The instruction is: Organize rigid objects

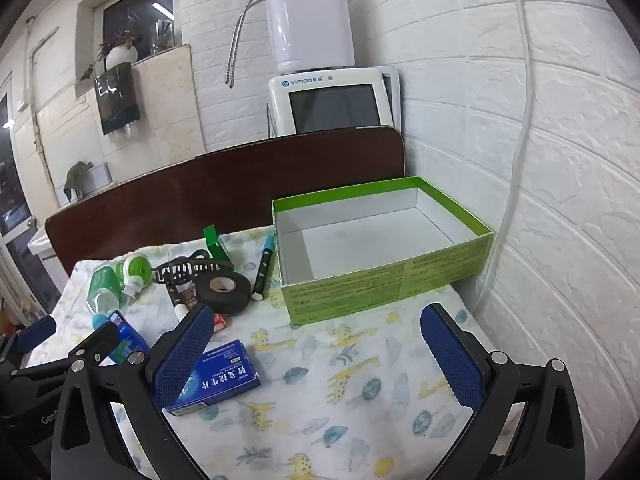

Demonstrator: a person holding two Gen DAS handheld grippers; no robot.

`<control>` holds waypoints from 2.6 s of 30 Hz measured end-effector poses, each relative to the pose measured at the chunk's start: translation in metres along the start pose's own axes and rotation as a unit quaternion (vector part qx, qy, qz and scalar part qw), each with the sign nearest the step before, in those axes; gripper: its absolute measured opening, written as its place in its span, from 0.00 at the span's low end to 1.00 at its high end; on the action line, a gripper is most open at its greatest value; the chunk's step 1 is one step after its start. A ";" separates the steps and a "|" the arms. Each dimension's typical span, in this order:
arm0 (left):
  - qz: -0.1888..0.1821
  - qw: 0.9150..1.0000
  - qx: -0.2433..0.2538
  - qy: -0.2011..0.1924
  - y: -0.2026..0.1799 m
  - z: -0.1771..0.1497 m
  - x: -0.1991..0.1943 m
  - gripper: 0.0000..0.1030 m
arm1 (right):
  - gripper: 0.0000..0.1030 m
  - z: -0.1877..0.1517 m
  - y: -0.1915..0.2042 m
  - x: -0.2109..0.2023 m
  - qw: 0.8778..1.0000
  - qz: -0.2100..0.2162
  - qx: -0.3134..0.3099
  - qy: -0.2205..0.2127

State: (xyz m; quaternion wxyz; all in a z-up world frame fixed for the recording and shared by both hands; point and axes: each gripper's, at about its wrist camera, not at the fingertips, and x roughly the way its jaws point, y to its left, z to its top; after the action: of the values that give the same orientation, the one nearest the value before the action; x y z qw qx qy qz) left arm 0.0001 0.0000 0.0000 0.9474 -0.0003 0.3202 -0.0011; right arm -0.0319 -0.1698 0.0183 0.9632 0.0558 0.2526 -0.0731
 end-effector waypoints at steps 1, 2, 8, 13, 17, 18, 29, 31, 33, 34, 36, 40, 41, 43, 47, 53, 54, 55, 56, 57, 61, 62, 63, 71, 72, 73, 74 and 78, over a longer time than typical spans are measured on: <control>-0.001 1.000 0.001 -0.001 0.000 0.000 0.000 0.99 | 1.00 0.000 0.000 0.000 1.000 -0.001 0.001 0.000; -0.002 1.000 0.003 -0.002 0.000 0.000 0.000 0.99 | 1.00 0.000 0.000 0.000 1.000 0.000 0.001 0.001; -0.006 1.000 0.022 -0.012 -0.005 -0.001 -0.003 0.99 | 1.00 -0.002 0.001 -0.001 1.000 0.004 0.000 0.001; 0.002 0.999 0.033 -0.013 -0.008 -0.005 -0.003 0.99 | 1.00 -0.002 0.005 -0.001 1.000 0.007 -0.001 0.003; 0.003 0.999 0.030 -0.014 -0.006 -0.005 -0.004 0.99 | 1.00 -0.005 0.005 0.001 1.000 0.011 -0.001 0.008; 0.003 0.999 0.028 -0.014 -0.006 -0.005 -0.004 0.99 | 1.00 -0.004 0.004 0.001 1.000 0.011 -0.001 0.009; 0.000 1.000 0.027 -0.011 -0.005 -0.006 -0.004 0.99 | 1.00 -0.005 0.003 0.001 1.000 0.013 0.001 0.014; -0.001 1.000 0.026 -0.010 -0.005 -0.007 -0.004 0.99 | 1.00 -0.006 0.003 0.002 1.000 0.015 0.001 0.015; -0.001 1.000 0.026 -0.009 -0.005 -0.008 -0.003 0.99 | 1.00 -0.007 0.003 0.002 1.000 0.016 0.002 0.016; -0.001 1.000 0.026 -0.008 -0.005 -0.008 -0.003 0.99 | 1.00 -0.007 0.003 0.002 1.000 0.017 0.002 0.016; 0.000 1.000 0.027 -0.008 -0.006 -0.008 -0.002 0.99 | 1.00 -0.007 0.003 0.003 1.000 0.018 0.002 0.017; -0.002 1.000 0.026 -0.008 -0.005 -0.009 -0.002 0.99 | 1.00 -0.007 0.004 0.003 1.000 0.017 0.002 0.018; -0.001 1.000 0.026 -0.007 -0.005 -0.009 -0.002 0.99 | 1.00 -0.008 0.004 0.004 1.000 0.017 0.002 0.018; -0.001 1.000 0.027 -0.007 -0.005 -0.010 -0.002 0.99 | 1.00 -0.009 0.004 0.004 1.000 0.017 0.002 0.019; 0.000 1.000 0.026 -0.006 -0.005 -0.011 -0.002 0.99 | 1.00 -0.009 0.005 0.005 1.000 0.019 0.002 0.021; 0.002 1.000 0.024 -0.005 -0.003 -0.013 -0.005 0.99 | 1.00 -0.010 0.004 0.005 0.999 0.021 0.002 0.025; 0.003 1.000 0.024 -0.006 -0.003 -0.013 -0.006 0.99 | 1.00 -0.010 0.004 0.004 0.999 0.022 0.002 0.026; 0.004 1.000 0.024 -0.006 -0.003 -0.013 -0.007 0.99 | 1.00 -0.011 0.004 0.003 0.999 0.023 0.002 0.026; 0.004 1.000 0.023 -0.005 -0.003 -0.013 -0.007 0.99 | 1.00 -0.011 0.004 0.003 0.999 0.024 0.002 0.025; 0.005 1.000 0.023 -0.005 -0.003 -0.013 -0.008 0.99 | 1.00 -0.010 0.003 0.002 0.999 0.025 0.001 0.024; 0.006 1.000 0.023 -0.007 -0.003 -0.014 -0.010 0.99 | 1.00 -0.011 0.004 -0.001 0.999 0.028 -0.003 0.021; 0.006 1.000 0.024 -0.007 -0.003 -0.014 -0.011 0.99 | 1.00 -0.011 0.004 -0.002 0.999 0.029 -0.003 0.021; 0.006 1.000 0.024 -0.008 -0.004 -0.014 -0.013 0.99 | 1.00 -0.011 0.004 -0.003 0.999 0.029 -0.002 0.021; 0.005 1.000 0.023 -0.017 -0.009 -0.009 -0.019 0.99 | 1.00 -0.005 0.005 -0.009 0.999 0.035 -0.008 0.012; 0.004 1.000 0.023 -0.017 -0.009 -0.009 -0.019 0.99 | 1.00 -0.005 0.005 -0.009 0.999 0.035 -0.009 0.011; 0.003 1.000 0.022 -0.016 -0.010 -0.008 -0.018 0.99 | 1.00 -0.004 0.005 -0.009 0.999 0.035 -0.009 0.011; 0.002 1.000 0.023 -0.014 -0.011 -0.008 -0.017 0.99 | 1.00 -0.005 0.005 -0.009 0.999 0.035 -0.009 0.011; 0.000 1.000 0.029 -0.009 -0.014 -0.009 -0.014 0.99 | 1.00 -0.005 0.004 -0.007 0.999 0.036 -0.005 0.014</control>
State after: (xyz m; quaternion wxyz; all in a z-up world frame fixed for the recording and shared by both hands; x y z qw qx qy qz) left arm -0.0161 -0.0143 0.0014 0.9498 0.0275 0.3115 -0.0105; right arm -0.0396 -0.1647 0.0180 0.9618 0.0614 0.2644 -0.0368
